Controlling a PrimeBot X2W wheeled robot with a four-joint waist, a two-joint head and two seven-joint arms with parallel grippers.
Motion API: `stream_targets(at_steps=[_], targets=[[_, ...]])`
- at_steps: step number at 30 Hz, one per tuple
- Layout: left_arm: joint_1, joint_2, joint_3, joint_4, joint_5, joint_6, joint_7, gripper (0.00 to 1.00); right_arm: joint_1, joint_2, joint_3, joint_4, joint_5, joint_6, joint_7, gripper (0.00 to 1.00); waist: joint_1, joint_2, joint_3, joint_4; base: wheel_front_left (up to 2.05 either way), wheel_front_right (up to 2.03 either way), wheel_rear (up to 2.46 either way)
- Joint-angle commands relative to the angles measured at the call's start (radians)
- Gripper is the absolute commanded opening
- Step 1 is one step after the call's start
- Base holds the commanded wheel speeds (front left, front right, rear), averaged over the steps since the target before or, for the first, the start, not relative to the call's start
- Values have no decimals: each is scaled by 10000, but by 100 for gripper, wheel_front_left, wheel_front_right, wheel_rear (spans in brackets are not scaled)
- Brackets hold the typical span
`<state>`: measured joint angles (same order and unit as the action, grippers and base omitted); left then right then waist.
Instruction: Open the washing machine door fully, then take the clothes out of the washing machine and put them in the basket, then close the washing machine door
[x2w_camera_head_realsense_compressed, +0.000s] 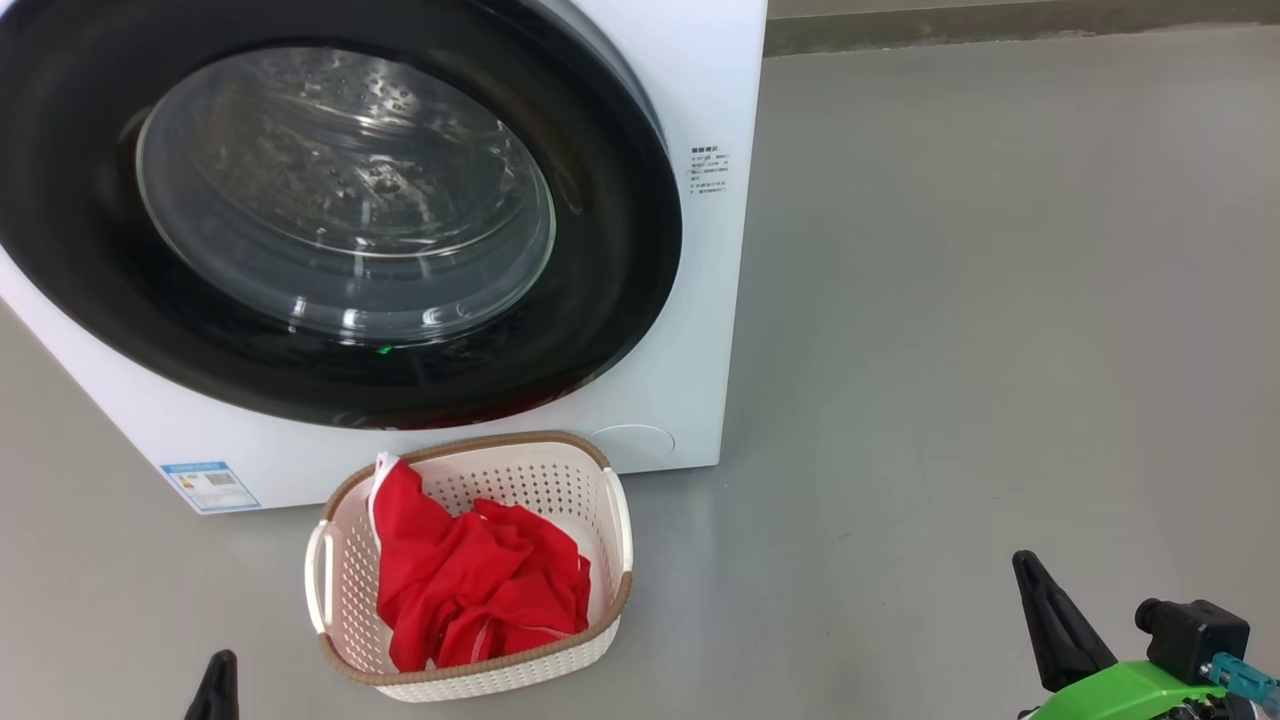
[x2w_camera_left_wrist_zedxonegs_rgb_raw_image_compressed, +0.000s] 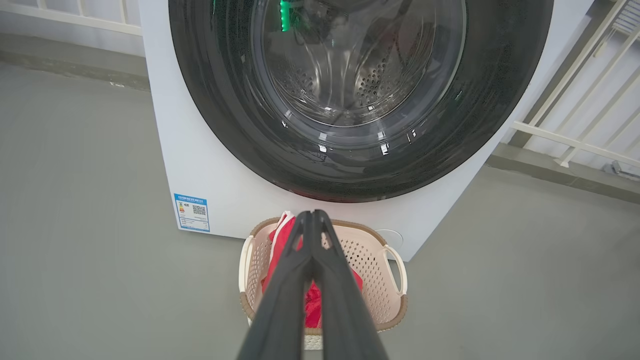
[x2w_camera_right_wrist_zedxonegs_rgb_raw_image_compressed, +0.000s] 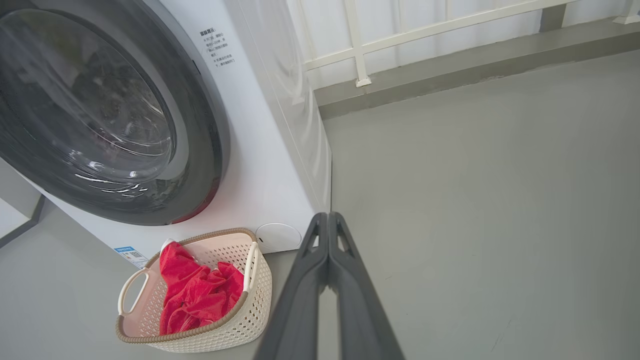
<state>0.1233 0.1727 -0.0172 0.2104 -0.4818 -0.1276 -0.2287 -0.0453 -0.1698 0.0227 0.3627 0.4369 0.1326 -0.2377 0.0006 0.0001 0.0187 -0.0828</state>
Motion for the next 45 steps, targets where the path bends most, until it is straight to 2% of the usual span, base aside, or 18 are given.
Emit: stream_targets(at_steps=[1,5,45], targets=[[-134,153,147,-183,-226,-2,49,0,-217,-83,-69,-280,249,-1,68,0,11,-1,-3,9,0,0,0],[-221,108,184,-153,-606,-3,161,0,-239,-39,-113,-303,642,-2,184,0,-4,-1,12,38,0,0,0],[-951,-344,566,25,-4298,-13,1282,0,-378,387,-550,-603,4468,-8,1337,0,-5,-1,-45,311,0,0,0]])
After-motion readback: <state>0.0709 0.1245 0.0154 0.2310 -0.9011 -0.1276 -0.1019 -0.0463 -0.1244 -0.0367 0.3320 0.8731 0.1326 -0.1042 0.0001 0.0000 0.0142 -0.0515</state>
